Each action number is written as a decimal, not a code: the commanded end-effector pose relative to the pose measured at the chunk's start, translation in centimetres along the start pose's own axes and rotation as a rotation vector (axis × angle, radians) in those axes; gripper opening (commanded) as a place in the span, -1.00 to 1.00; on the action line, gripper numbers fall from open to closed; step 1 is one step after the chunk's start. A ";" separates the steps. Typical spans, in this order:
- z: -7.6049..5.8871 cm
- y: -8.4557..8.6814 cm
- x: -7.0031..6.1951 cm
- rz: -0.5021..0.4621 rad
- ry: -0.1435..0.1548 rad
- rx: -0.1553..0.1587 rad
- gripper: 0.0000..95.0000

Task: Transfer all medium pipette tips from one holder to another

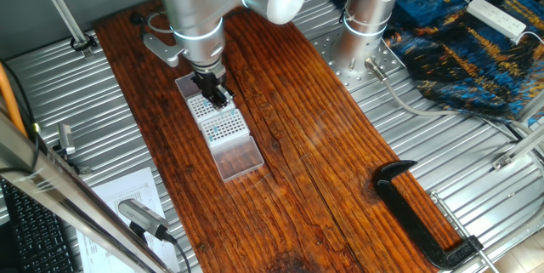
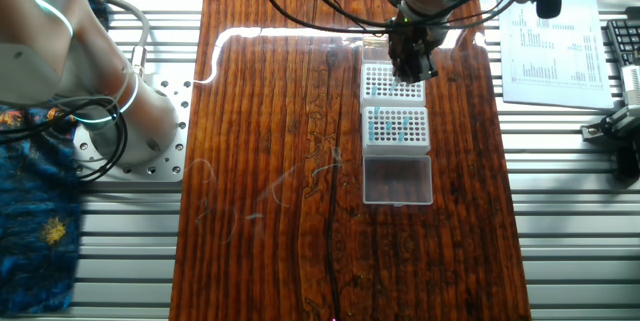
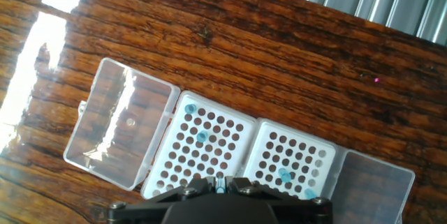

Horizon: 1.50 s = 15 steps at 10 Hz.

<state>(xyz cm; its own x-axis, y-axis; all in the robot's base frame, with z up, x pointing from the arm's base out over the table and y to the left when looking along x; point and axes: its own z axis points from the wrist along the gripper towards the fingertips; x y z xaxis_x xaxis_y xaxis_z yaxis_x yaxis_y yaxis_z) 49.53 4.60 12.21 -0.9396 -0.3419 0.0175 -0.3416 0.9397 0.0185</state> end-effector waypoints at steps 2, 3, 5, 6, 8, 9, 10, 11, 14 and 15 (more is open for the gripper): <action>0.3 -0.1 -0.1 -0.011 -0.003 -0.003 -0.60; 0.3 -0.1 -0.1 -0.012 -0.003 -0.002 -0.60; 0.3 -0.1 -0.1 -0.012 -0.004 -0.003 -0.60; 0.3 -0.1 -0.1 -0.010 -0.003 -0.003 -0.60; 0.3 -0.3 -0.1 -0.013 0.000 0.004 -0.60; 0.2 -0.8 0.0 -0.023 -0.001 0.004 -1.00; -0.1 -1.9 0.1 -0.048 -0.003 0.002 -1.00; -0.2 -3.0 0.1 -0.076 -0.005 0.003 -1.00; 0.2 -4.6 -0.4 -0.102 -0.010 0.001 -1.00; 0.4 -4.9 -0.8 -0.114 -0.010 0.003 -1.00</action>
<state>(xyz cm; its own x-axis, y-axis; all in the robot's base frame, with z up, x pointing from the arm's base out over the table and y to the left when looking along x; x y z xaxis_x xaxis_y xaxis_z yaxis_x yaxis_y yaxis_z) 52.07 0.23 11.50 -0.8943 -0.4475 0.0069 -0.4473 0.8942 0.0154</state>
